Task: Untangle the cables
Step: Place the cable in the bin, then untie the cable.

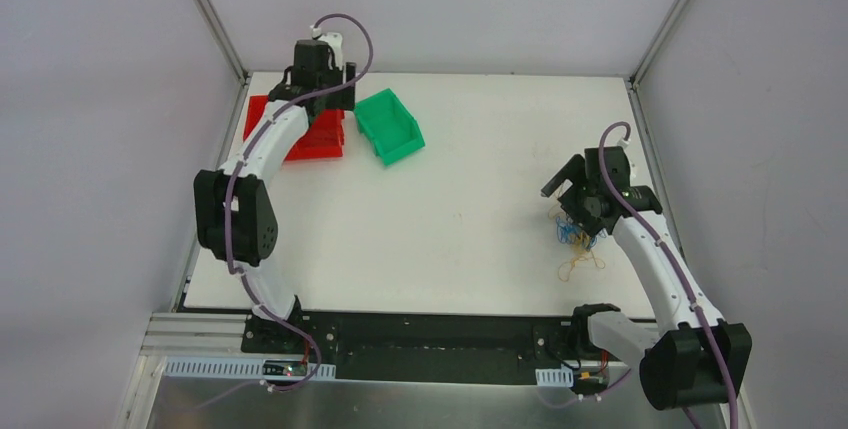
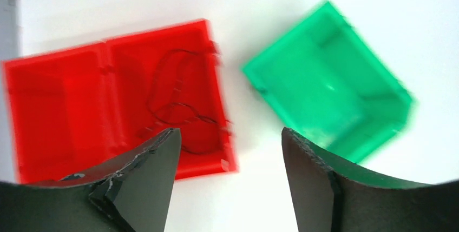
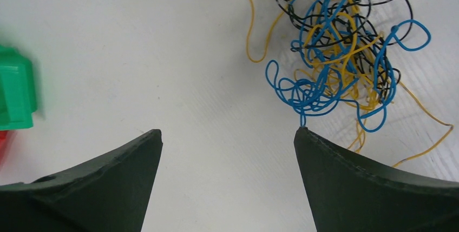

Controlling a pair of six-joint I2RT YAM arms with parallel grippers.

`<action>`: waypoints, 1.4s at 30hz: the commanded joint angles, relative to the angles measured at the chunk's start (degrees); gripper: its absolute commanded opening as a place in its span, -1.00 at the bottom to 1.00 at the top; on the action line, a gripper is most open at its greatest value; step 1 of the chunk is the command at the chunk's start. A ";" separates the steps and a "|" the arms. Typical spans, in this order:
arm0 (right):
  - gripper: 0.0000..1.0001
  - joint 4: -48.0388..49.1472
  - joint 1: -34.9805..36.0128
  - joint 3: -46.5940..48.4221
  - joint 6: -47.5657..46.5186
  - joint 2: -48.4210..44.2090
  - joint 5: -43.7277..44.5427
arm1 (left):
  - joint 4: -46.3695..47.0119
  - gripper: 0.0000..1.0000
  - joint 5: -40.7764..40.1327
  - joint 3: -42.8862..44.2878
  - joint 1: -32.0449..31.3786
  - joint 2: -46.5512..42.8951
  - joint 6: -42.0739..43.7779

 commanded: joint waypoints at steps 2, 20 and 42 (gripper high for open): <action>0.93 -3.11 -1.37 -0.79 0.21 0.10 5.67 | 4.06 0.56 1.82 -9.49 -6.61 -11.49 -11.28; 0.89 3.06 -11.52 -6.17 4.45 6.74 4.74 | 6.63 0.98 9.94 -39.54 -17.00 -33.04 -38.32; 0.35 6.47 10.99 -0.28 16.91 10.61 -4.24 | 5.65 0.98 10.13 -44.57 -16.97 -39.35 -35.96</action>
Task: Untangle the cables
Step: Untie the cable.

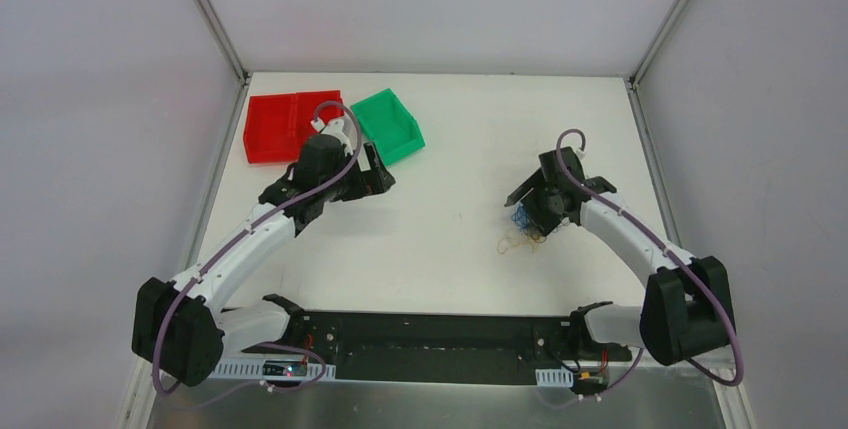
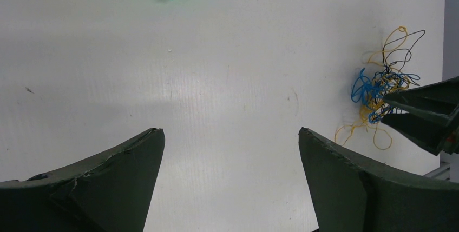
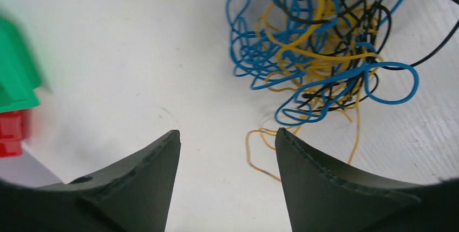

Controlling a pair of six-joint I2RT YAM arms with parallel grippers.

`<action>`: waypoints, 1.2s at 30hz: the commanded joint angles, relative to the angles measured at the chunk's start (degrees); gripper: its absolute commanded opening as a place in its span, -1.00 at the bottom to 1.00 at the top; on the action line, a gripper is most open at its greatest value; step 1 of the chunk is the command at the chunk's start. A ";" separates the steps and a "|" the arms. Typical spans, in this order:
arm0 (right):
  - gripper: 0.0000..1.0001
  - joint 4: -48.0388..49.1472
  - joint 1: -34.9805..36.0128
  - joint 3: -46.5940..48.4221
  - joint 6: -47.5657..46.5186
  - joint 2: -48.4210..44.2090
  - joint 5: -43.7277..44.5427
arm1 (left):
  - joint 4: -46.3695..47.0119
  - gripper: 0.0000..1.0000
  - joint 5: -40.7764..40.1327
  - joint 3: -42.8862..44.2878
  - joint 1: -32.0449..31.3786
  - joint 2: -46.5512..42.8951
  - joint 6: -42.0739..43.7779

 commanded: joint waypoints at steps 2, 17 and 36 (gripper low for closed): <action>0.30 -1.20 -0.17 4.14 -0.30 -5.23 -2.48 | 0.81 0.98 2.89 0.20 0.15 1.63 -0.12; 0.31 -6.42 0.72 5.74 -9.61 -8.45 3.39 | 23.14 0.87 21.06 -8.47 -3.07 5.78 2.08; 0.30 5.30 -11.68 -5.84 -10.14 -0.19 -6.62 | 28.89 0.86 21.20 -14.14 -5.51 2.76 3.49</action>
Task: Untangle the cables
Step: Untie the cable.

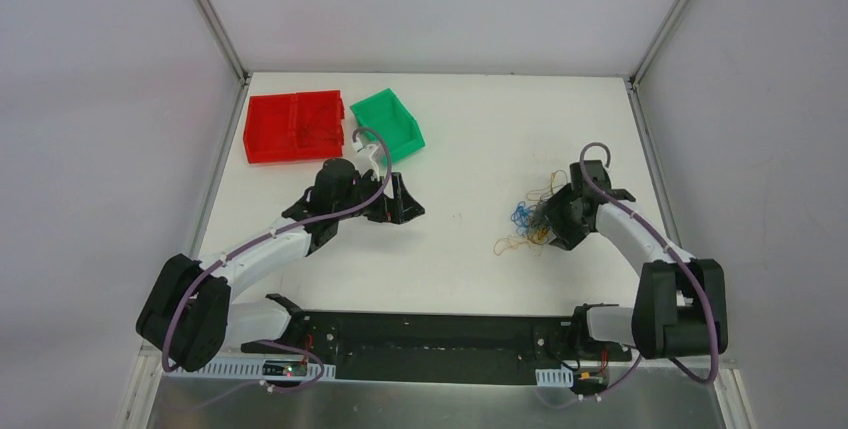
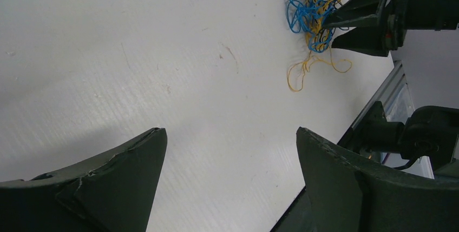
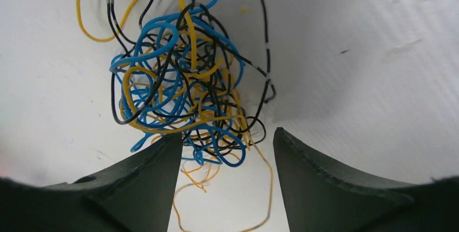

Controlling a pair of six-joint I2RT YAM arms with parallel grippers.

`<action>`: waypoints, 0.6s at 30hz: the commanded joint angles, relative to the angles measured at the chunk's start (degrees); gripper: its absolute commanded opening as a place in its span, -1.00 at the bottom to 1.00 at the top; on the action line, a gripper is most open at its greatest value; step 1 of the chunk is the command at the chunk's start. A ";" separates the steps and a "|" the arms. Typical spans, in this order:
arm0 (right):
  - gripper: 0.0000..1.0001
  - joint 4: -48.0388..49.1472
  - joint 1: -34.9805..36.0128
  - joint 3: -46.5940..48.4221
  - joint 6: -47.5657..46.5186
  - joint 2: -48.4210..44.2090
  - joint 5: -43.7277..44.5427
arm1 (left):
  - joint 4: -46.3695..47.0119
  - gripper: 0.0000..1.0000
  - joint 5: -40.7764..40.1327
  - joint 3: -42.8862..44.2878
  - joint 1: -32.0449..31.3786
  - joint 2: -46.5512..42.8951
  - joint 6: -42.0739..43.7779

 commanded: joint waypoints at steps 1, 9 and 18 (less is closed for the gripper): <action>0.29 7.07 3.92 -0.08 1.05 3.54 -6.01 | 2.90 0.86 1.69 -0.48 -0.95 -2.20 0.98; -0.70 13.63 13.16 0.66 7.48 5.17 -11.84 | 2.89 0.84 1.74 -0.46 -2.04 -1.88 0.52; -1.00 16.26 14.80 2.99 5.00 -2.39 -18.11 | 2.76 0.80 0.48 1.30 -4.64 -0.42 -0.42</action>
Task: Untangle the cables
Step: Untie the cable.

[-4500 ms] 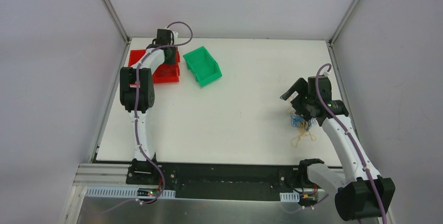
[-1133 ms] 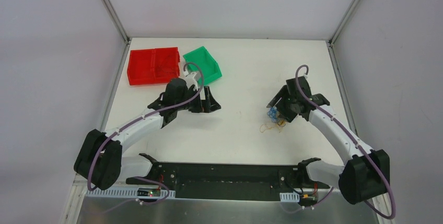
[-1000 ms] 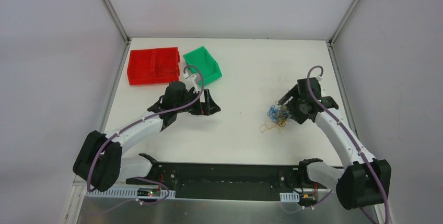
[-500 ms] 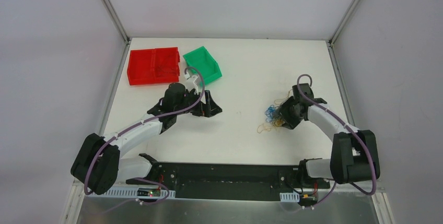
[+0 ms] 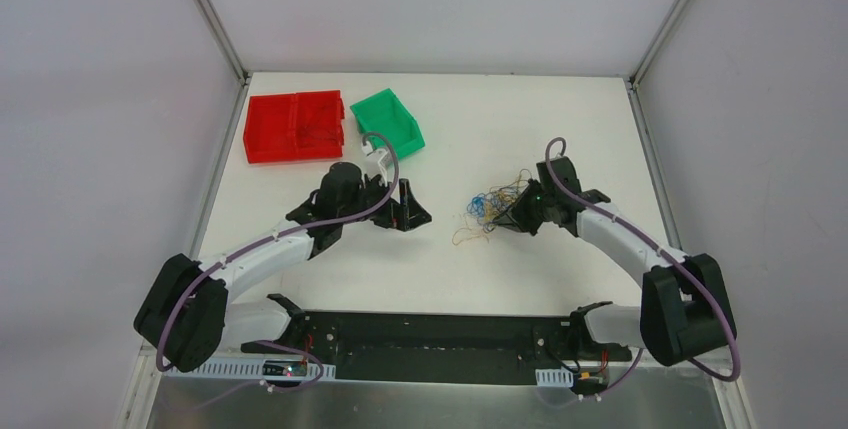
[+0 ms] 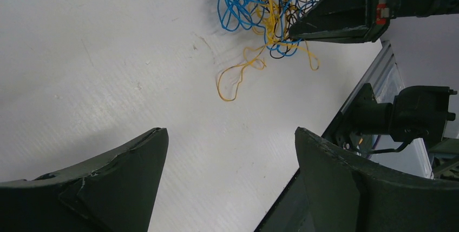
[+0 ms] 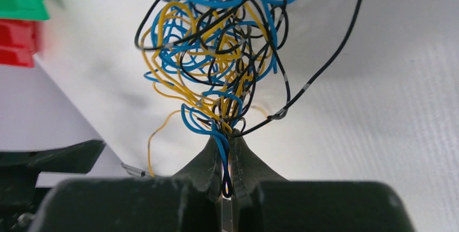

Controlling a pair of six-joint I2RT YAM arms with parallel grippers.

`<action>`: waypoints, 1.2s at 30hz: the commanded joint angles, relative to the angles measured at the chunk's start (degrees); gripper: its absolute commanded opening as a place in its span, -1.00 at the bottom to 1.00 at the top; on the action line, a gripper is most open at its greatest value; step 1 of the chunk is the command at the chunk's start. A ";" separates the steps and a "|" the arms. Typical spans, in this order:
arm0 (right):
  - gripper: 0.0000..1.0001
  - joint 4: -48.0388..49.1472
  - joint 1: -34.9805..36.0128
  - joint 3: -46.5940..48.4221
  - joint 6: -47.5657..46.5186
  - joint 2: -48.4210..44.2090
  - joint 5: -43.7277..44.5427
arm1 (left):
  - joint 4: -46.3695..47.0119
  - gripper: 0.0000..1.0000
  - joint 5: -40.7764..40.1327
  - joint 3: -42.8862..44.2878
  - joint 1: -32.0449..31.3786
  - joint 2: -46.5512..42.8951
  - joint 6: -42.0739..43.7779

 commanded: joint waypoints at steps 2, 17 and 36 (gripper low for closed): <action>-1.00 3.62 0.13 3.17 -1.30 -7.82 -4.25 | 2.31 0.80 -0.81 1.63 -1.80 0.32 -0.60; -1.00 16.94 0.16 -7.92 11.16 -19.63 -0.59 | 10.99 0.79 -2.29 0.82 -5.91 3.03 -7.77; -1.00 20.63 0.16 -8.83 15.47 -23.94 1.08 | 17.09 0.56 -7.71 5.04 -12.09 11.93 -11.77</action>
